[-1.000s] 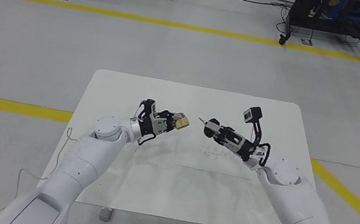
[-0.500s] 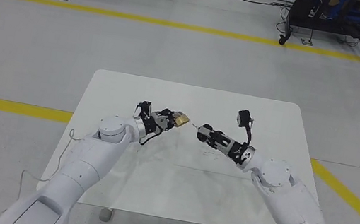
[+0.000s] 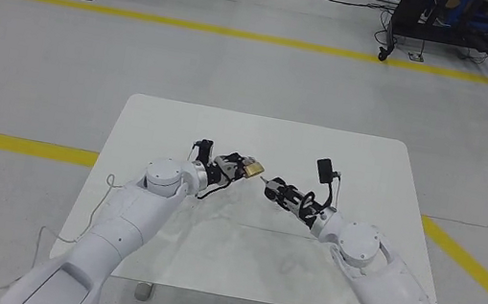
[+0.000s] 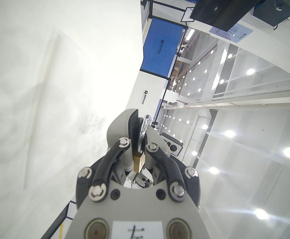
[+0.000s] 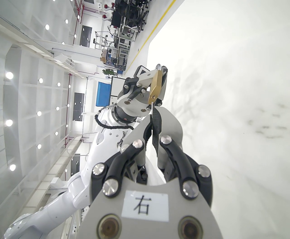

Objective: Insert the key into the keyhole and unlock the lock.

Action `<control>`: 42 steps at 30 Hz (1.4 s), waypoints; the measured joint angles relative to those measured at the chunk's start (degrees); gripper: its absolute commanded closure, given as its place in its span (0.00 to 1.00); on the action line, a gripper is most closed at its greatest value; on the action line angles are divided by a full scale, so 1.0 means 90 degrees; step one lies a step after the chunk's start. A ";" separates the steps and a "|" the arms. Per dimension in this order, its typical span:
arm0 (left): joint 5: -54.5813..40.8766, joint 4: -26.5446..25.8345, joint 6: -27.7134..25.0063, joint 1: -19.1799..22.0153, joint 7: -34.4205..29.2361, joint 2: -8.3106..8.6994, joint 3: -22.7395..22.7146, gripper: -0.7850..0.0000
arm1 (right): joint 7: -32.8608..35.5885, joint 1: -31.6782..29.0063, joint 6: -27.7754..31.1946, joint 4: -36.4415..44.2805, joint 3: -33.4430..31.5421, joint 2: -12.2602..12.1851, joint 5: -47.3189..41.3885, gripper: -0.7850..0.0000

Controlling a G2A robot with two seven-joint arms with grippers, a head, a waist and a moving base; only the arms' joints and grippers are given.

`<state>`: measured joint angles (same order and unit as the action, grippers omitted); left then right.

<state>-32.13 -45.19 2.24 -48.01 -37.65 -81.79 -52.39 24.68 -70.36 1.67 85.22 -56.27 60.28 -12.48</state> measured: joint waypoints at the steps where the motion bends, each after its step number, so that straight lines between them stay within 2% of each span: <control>1: -0.0003 0.0004 -0.0043 -0.0002 -0.0023 -0.0004 -0.0006 1.00 | 0.0017 0.0004 -0.0019 0.0007 0.0001 0.0008 -0.0004 1.00; 15: 0.0124 0.0020 -0.0171 -0.0015 -0.0326 -0.0012 -0.0104 1.00 | -0.0171 0.0059 -0.0057 -0.0072 0.0001 0.0138 0.0046 1.00; 24: 0.0176 -0.0067 -0.0328 -0.0091 0.0015 -0.0018 -0.0239 1.00 | -0.0182 -0.0041 -0.0063 0.0016 -0.0065 0.0190 0.0024 1.00; 42: 0.0410 -0.0066 -0.0253 -0.0083 -0.0373 -0.0045 -0.0227 1.00 | -0.0142 0.0041 -0.0109 -0.0159 -0.0079 0.0333 0.0008 1.00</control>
<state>-28.44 -45.78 -0.04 -48.75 -41.01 -82.19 -54.44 23.40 -69.98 0.70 83.79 -56.98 63.28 -12.41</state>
